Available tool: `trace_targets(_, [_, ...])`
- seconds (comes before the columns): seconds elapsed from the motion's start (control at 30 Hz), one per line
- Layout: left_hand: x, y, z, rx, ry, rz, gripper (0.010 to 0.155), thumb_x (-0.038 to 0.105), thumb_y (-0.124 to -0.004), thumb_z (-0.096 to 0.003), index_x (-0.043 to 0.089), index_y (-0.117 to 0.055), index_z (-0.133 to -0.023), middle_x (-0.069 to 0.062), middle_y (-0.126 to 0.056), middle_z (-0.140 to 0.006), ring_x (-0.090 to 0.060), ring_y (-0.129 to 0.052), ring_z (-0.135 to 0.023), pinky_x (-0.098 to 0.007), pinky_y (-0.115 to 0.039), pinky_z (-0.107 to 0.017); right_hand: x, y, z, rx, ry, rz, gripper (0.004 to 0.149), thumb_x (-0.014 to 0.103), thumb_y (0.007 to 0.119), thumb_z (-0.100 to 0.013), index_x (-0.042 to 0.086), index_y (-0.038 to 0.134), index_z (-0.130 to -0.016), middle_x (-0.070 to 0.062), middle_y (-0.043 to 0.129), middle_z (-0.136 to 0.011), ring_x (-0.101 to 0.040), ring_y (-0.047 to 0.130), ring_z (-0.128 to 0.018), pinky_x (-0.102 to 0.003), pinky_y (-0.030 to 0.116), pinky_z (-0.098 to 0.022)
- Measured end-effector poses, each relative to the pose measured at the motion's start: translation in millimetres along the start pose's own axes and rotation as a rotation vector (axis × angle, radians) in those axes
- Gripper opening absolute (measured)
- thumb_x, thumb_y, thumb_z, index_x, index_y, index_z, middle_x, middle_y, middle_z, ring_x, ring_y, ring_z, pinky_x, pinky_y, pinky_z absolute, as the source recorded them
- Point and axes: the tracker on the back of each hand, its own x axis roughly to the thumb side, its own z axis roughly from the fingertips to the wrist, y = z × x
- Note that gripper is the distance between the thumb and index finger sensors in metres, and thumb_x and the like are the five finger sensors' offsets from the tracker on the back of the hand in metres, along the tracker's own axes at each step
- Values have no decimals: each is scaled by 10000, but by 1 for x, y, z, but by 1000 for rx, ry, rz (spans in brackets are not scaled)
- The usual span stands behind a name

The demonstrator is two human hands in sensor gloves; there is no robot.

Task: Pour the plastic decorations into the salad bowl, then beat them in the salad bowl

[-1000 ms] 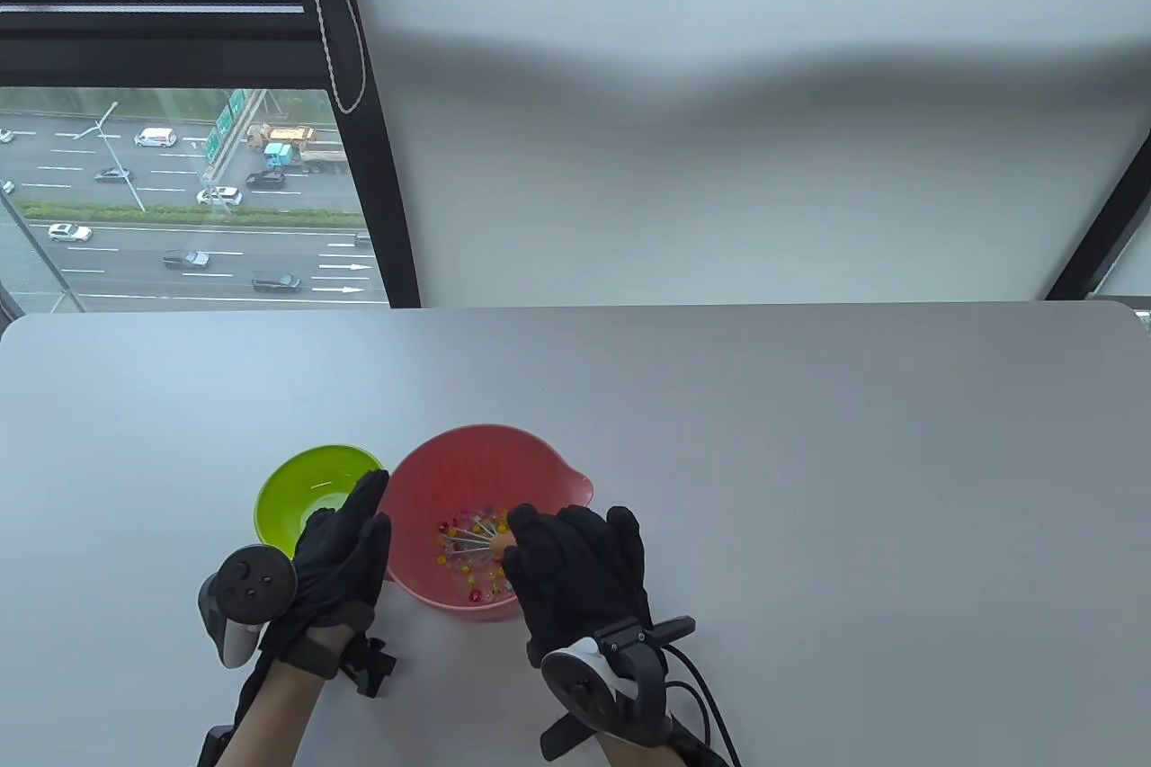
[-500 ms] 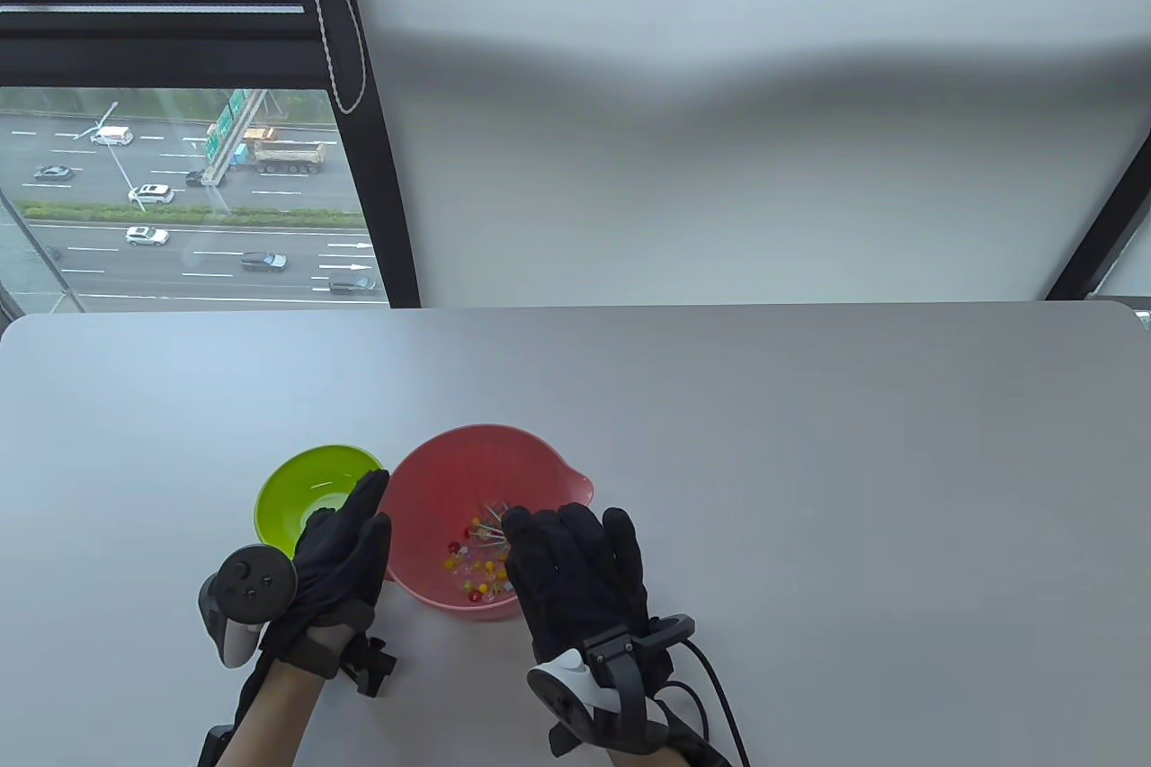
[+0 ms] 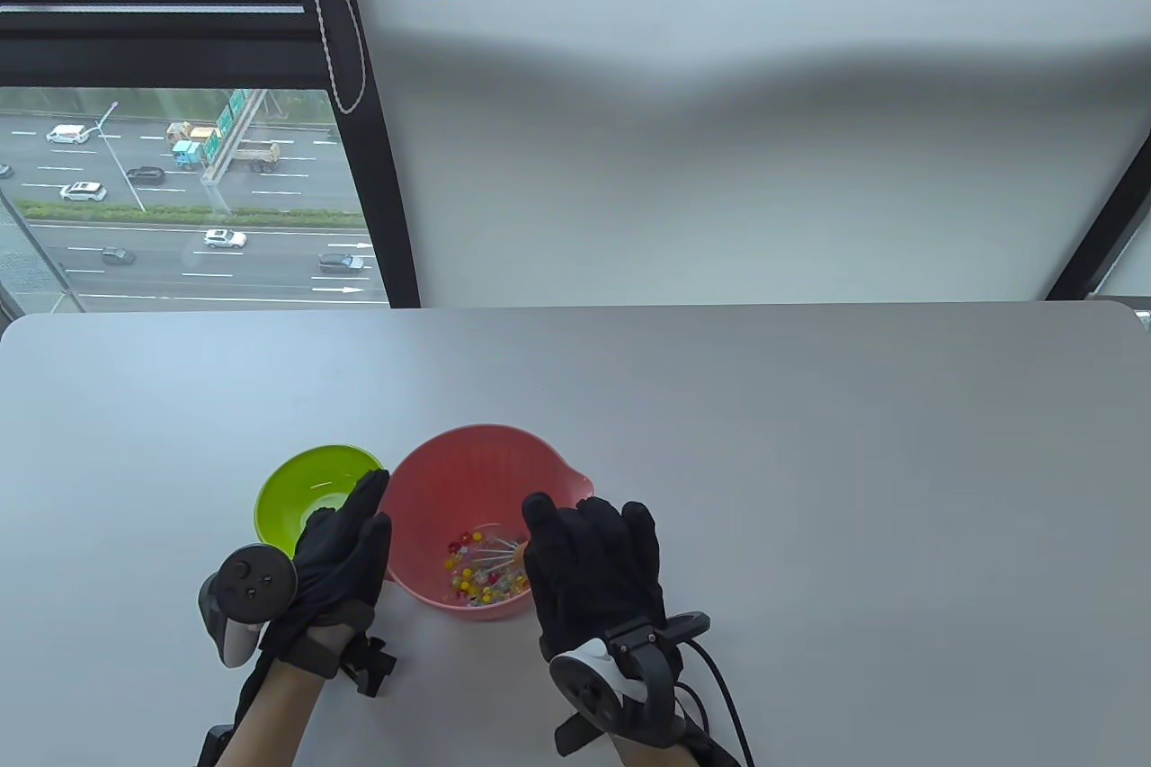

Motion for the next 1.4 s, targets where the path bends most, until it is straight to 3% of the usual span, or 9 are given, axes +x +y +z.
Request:
trace_targets(0.2, [0,0,0,1,-1,-5,684,639,-512,-581,246,-517,-1142,-62,-796,-775,-375,-698,-812,-624,-305,-772,8,9,3,45,-28,11,511,535,633,-612,384,528,-1089,126,859,-901,-215,721,-919,-522,359,-794])
trace_targets(0.4, [0,0,0,-1,-2,-4,683,638,-513,-581,247,-516,-1142,-63,-796,-774,-375,-697,-812,-625,-303,-772,12,13,4,62,-25,20,641,536,739,-581,379,419,-1114,120,837,-944,-210,726,-933,-525,370,-790])
trace_targets(0.93, [0,0,0,-2,-2,-4,682,637,-513,-582,247,-516,-1142,-62,-794,-777,-376,-696,-813,-625,-303,-772,10,12,5,18,-66,92,582,497,673,-614,407,394,-1117,101,778,-962,-234,630,-958,-521,323,-793])
trace_targets(1.4, [0,0,0,-3,-2,-5,682,635,-514,-582,248,-513,-1143,-63,-794,-776,-376,-696,-813,-625,-303,-772,-1,6,2,29,55,-57,564,498,585,-628,333,395,-1133,85,815,-879,-252,666,-909,-529,329,-789])
